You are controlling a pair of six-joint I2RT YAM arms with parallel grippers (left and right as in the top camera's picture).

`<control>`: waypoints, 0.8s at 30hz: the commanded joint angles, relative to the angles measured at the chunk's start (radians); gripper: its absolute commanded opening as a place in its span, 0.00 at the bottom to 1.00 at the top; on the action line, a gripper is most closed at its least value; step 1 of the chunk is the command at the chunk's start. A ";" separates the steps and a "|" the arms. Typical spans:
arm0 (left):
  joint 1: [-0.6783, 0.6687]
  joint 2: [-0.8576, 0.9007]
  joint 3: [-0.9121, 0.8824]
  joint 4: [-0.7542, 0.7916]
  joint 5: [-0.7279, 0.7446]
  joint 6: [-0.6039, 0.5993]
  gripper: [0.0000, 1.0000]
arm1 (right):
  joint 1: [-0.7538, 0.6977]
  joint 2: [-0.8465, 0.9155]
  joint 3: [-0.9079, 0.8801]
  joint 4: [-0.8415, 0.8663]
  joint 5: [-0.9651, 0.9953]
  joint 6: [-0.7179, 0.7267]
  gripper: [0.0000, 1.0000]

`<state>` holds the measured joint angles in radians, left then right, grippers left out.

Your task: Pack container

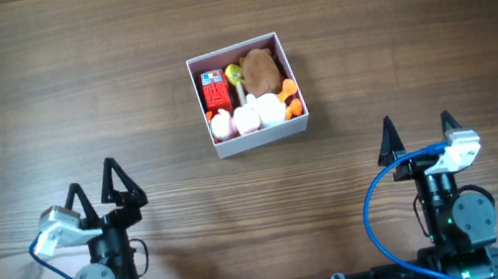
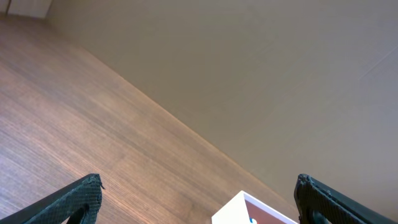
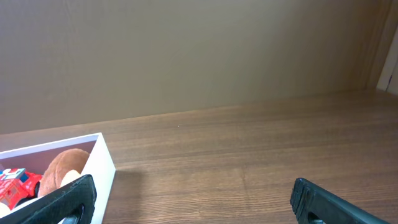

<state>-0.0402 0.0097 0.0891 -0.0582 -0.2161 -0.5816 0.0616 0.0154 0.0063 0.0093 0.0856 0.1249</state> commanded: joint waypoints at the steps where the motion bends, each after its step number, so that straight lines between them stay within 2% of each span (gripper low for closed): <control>1: -0.003 -0.006 -0.052 0.030 0.002 0.013 1.00 | -0.005 -0.008 -0.001 0.006 -0.016 -0.017 1.00; 4: -0.003 -0.006 -0.084 0.029 0.002 0.014 1.00 | -0.005 -0.008 -0.001 0.005 -0.016 -0.018 1.00; 7: -0.003 -0.006 -0.084 0.027 -0.002 0.064 1.00 | -0.005 -0.008 -0.001 0.005 -0.016 -0.018 1.00; 9: -0.003 -0.006 -0.084 0.038 0.008 0.173 1.00 | -0.005 -0.008 -0.001 0.006 -0.016 -0.017 0.99; 12: -0.003 -0.006 -0.084 0.044 0.071 0.410 1.00 | -0.005 -0.008 -0.001 0.005 -0.016 -0.018 1.00; 24: -0.003 -0.006 -0.084 0.002 0.070 0.417 1.00 | -0.005 -0.008 -0.001 0.005 -0.016 -0.018 1.00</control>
<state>-0.0402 0.0097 0.0128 -0.0597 -0.1593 -0.1871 0.0616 0.0154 0.0063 0.0093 0.0856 0.1249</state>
